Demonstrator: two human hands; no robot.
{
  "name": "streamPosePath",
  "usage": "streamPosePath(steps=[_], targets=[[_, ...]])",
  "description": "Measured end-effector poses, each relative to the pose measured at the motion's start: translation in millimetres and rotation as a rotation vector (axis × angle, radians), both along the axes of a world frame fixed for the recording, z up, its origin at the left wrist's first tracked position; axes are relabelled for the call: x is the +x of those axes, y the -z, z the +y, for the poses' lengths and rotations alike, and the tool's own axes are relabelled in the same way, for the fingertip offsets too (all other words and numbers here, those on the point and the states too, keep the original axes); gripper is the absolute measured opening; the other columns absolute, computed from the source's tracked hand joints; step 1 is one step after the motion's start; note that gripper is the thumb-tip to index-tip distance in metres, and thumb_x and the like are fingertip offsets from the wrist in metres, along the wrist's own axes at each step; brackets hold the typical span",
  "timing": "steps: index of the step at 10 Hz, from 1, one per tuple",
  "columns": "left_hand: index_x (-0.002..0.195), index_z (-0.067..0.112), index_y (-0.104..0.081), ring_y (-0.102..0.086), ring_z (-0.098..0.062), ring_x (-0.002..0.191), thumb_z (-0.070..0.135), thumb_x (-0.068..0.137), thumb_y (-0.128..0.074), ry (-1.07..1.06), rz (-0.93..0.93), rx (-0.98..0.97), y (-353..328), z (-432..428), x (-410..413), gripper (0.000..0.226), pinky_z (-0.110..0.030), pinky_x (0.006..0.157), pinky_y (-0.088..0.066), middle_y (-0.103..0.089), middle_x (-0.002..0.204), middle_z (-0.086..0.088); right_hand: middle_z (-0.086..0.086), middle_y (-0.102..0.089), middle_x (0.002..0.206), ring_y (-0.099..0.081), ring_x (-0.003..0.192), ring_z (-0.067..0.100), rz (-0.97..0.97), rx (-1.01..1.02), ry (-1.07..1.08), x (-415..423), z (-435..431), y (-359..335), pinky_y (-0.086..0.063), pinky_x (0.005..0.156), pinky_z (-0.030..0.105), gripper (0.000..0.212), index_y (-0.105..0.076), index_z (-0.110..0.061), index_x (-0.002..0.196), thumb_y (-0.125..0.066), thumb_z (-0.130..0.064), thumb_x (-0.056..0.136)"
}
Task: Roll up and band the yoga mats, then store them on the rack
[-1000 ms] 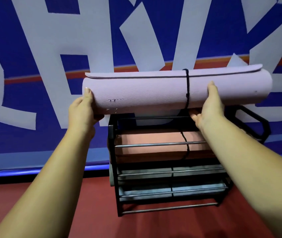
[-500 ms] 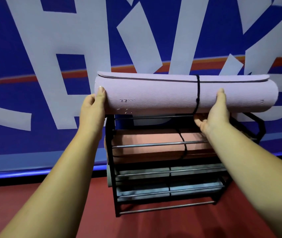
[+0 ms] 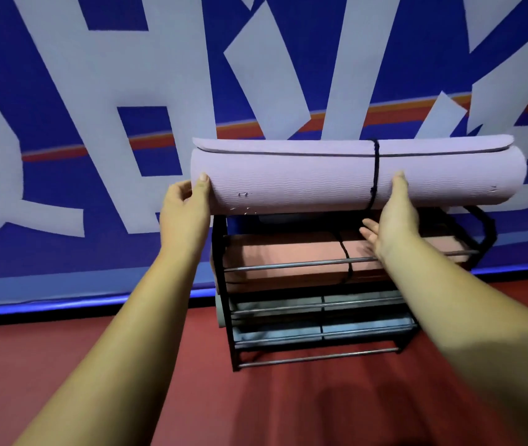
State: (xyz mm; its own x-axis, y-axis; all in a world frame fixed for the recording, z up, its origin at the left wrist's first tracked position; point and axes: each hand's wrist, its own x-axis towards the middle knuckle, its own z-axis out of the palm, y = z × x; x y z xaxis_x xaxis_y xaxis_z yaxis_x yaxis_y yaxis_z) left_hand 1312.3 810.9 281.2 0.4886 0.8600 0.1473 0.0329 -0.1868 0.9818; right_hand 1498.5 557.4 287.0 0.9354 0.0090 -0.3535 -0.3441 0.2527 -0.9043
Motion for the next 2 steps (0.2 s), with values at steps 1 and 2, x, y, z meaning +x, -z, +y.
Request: streamPosePath(steps=[1,2], targets=[[0.122,0.017,-0.066,-0.068,-0.014,0.102,0.064,0.095,-0.057,-0.015,0.139,-0.092,-35.9,-3.3,-8.5,0.055,-0.038,0.089,-0.052,-0.072,0.115,0.003,0.012,-0.059,0.144,-0.068,0.101,0.032,0.148,-0.032,-0.161,-13.5,3.7,-31.7,-0.054,0.083,0.045,0.095,-0.044,-0.026,0.157,-0.058,-0.085,0.084],[0.101,0.008,-0.064,-0.069,-0.030,0.085,0.061,0.079,-0.059,-0.009,0.306,-0.086,-78.8,-4.5,-7.9,0.056,-0.036,0.073,-0.054,-0.071,0.099,-0.007,0.023,-0.058,0.138,-0.067,0.101,0.039,0.316,-0.154,-0.354,-22.8,6.5,-82.4,-0.056,0.085,0.049,0.085,-0.039,-0.019,0.160,-0.060,-0.070,0.095]])
